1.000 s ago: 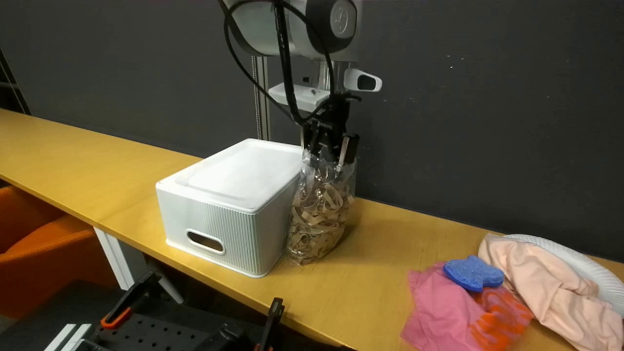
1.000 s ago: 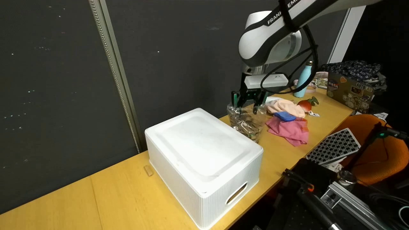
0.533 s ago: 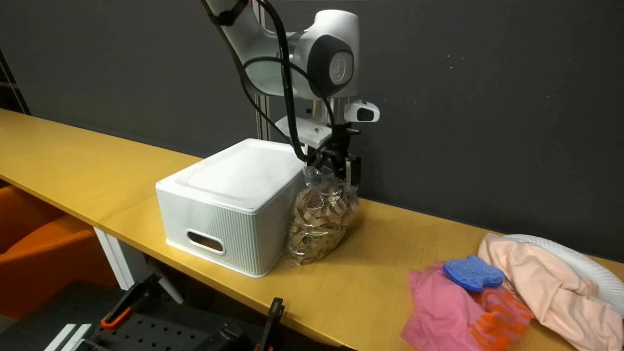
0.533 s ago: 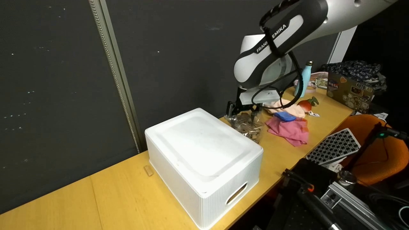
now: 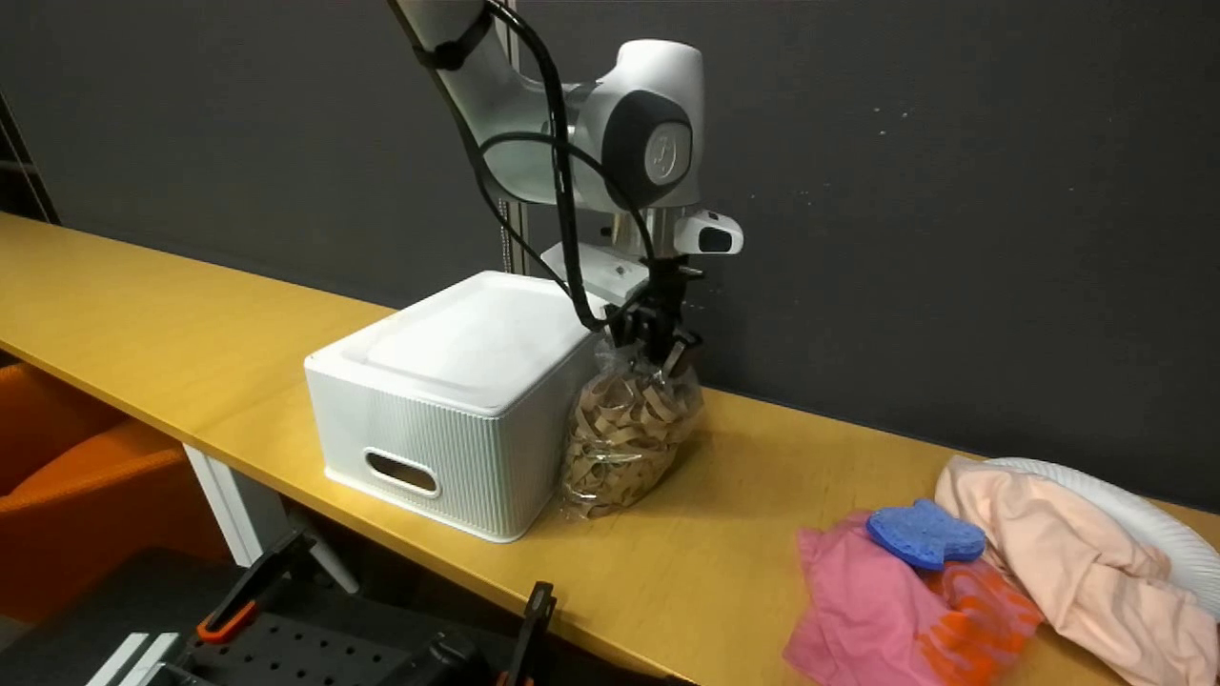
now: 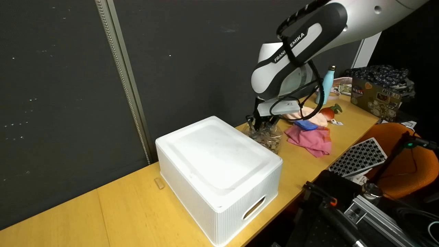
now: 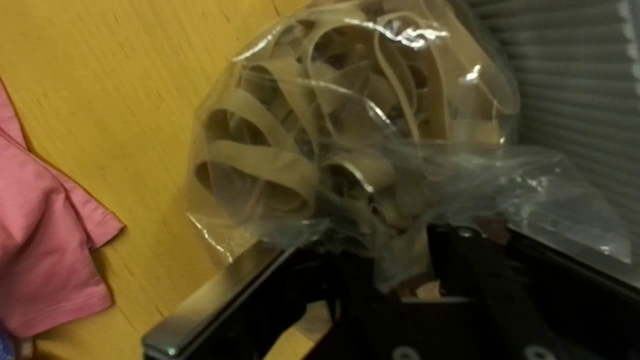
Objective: Place some rubber bands from the plastic on top of the white container.
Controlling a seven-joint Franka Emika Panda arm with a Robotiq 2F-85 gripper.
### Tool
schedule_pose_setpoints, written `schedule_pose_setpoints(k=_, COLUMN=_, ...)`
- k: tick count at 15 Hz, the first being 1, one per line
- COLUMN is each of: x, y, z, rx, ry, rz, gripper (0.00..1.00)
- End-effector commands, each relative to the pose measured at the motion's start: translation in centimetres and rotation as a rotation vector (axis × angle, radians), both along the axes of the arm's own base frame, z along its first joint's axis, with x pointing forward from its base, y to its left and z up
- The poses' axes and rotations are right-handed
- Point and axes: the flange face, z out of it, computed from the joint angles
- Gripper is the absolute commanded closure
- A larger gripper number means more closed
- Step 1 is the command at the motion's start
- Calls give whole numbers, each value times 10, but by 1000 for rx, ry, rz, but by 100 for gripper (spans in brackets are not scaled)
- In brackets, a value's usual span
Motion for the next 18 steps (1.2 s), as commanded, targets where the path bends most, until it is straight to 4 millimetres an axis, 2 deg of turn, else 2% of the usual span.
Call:
schedule_pose_setpoints(k=1, x=0, y=-5, z=5, rx=9, ry=-18, rz=-18, gripper=97)
schedule_pose_setpoints(k=3, x=1, y=-6, z=14, rx=8, ry=-19, rz=-23, gripper=100)
schedule_pose_setpoints(k=5, x=1, y=-5, z=22, rx=12, ry=-18, rz=-26, gripper=97)
schedule_pose_setpoints(k=18, x=-5, y=-4, z=70, rx=1, ry=-66, rz=-26, gripper=97)
